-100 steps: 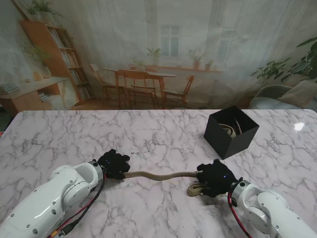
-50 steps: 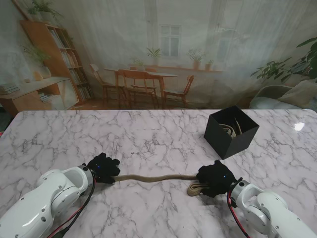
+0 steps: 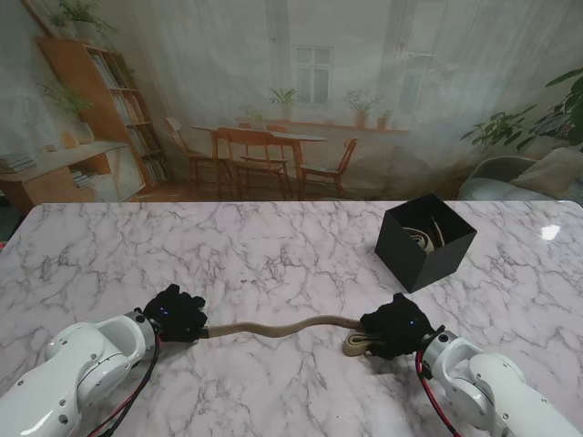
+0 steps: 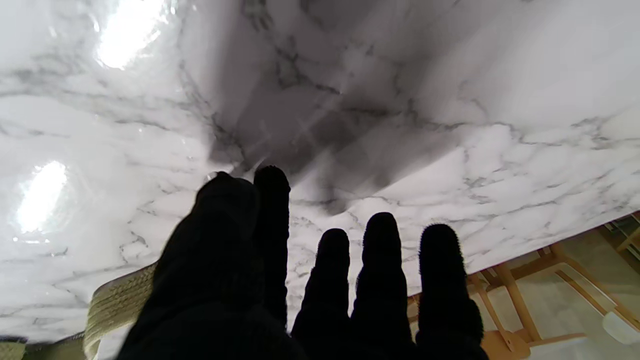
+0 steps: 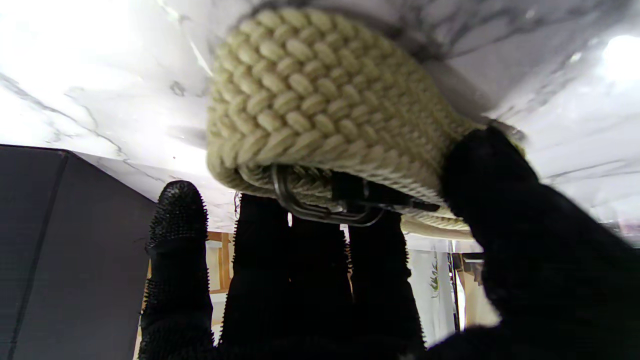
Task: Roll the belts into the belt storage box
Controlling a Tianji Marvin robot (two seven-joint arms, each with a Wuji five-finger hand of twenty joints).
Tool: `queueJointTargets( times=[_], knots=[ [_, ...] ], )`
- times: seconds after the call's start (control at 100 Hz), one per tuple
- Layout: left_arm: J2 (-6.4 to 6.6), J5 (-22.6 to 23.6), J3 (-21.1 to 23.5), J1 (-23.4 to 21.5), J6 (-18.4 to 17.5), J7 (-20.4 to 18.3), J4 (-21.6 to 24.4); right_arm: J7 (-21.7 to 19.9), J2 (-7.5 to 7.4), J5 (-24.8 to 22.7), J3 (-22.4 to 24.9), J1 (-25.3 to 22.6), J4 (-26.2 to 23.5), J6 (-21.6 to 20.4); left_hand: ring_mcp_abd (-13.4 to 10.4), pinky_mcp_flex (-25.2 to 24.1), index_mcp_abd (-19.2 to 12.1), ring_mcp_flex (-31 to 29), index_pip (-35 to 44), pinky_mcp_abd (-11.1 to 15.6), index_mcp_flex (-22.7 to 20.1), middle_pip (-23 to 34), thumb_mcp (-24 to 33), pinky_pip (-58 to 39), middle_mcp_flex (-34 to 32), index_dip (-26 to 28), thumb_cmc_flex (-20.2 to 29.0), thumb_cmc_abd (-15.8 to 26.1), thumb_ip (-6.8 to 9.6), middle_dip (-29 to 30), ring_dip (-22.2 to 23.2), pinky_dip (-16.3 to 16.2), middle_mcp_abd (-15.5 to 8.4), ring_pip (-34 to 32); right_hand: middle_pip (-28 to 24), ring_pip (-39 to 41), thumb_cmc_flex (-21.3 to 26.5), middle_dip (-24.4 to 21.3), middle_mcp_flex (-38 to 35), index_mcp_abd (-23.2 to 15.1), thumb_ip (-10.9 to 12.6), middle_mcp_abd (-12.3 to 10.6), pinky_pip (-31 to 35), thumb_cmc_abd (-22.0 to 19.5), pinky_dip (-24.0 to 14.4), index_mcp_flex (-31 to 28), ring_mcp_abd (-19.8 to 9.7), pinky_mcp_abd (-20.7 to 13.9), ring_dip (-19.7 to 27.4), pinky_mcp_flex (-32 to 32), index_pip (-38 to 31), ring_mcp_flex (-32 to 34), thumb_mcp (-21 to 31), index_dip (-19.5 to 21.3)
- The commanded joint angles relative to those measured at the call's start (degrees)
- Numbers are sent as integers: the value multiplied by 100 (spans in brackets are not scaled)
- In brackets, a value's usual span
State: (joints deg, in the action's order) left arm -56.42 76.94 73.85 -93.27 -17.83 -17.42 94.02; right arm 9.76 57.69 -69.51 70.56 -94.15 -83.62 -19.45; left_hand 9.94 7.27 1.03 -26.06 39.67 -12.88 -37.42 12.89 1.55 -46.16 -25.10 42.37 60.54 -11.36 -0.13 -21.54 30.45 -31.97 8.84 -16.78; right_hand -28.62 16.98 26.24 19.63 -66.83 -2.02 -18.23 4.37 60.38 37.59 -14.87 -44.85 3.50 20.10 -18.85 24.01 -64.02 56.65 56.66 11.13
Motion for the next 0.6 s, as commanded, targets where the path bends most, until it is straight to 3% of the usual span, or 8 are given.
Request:
queueJointTargets(
  times=[0.0,0.21,0.33,0.38,0.41,0.43,0.5,0.59],
  knots=[
    [-2,-40,27,-64,82,196,-38,87,-12,-74,-65,38,167,-93,69,-102,-103,-130,-336,-80,49,-148,-175,113,-57,-323,-150,243,-107,125,5,28,-10,24,-785,230,349,377,-835,-1093,152,-415,118,-207,-101,-316,-475,-283,-99,-7,-248,160,481,389],
    [-42,120,334,-281,237,575,101,408,-26,-107,-181,173,382,-299,96,-180,77,-25,-809,-121,166,-306,-222,191,120,-449,-505,468,-106,255,-7,22,65,67,-851,228,412,505,-1283,-1391,154,-757,186,-137,-137,-170,-795,-653,-80,93,-66,212,605,537],
    [-67,212,546,-443,274,843,243,581,-24,-89,-243,240,495,-378,98,-181,98,-16,-906,-117,164,-325,-209,215,138,-419,-513,484,-101,278,-14,23,66,73,-985,280,597,594,-1420,-1431,164,-923,216,-99,-149,362,-894,-736,-84,176,301,278,718,376],
    [-77,250,628,-514,278,951,309,661,-24,-88,-269,272,549,-418,106,-186,112,-13,-932,-134,162,-329,-206,221,140,-409,-512,492,-100,284,-16,23,67,76,-1045,315,545,618,-1461,-1382,212,-944,223,-152,-151,806,-916,-769,-88,212,830,315,836,26],
    [-82,267,669,-552,280,1012,344,677,-25,-84,-278,284,564,-441,112,-189,109,-10,-946,-131,165,-329,-206,225,135,-405,-513,494,-100,285,-17,23,73,77,-1067,336,345,620,-1490,-1173,747,-932,221,-367,-148,1076,-920,-760,-83,220,1767,336,1038,134],
    [-85,278,696,-577,279,1052,369,675,-27,-86,-280,287,566,-450,100,-191,107,-11,-956,-133,160,-331,-206,230,134,-398,-512,493,-100,288,-18,24,72,77,-1072,341,307,621,-1506,-1117,884,-928,216,-410,-146,1365,-915,-748,-84,216,2058,345,1090,139],
    [-95,312,769,-653,271,1183,444,729,-34,-109,-308,315,606,-483,108,-194,105,-11,-994,-140,158,-340,-205,243,138,-380,-507,488,-99,295,-22,25,73,80,-1063,359,322,625,-1576,-1198,974,-903,209,-417,-142,2487,-910,-707,-91,217,2513,401,1135,76],
    [-102,357,830,-725,244,1302,522,789,-35,-110,-351,343,647,-478,105,-197,102,-14,-1036,-152,155,-348,-209,259,134,-364,-515,492,-101,302,-28,26,67,86,-1078,379,395,661,-1639,-1274,1006,-925,202,-445,-137,3259,-904,-657,-102,202,2499,474,1195,143]
  ],
)
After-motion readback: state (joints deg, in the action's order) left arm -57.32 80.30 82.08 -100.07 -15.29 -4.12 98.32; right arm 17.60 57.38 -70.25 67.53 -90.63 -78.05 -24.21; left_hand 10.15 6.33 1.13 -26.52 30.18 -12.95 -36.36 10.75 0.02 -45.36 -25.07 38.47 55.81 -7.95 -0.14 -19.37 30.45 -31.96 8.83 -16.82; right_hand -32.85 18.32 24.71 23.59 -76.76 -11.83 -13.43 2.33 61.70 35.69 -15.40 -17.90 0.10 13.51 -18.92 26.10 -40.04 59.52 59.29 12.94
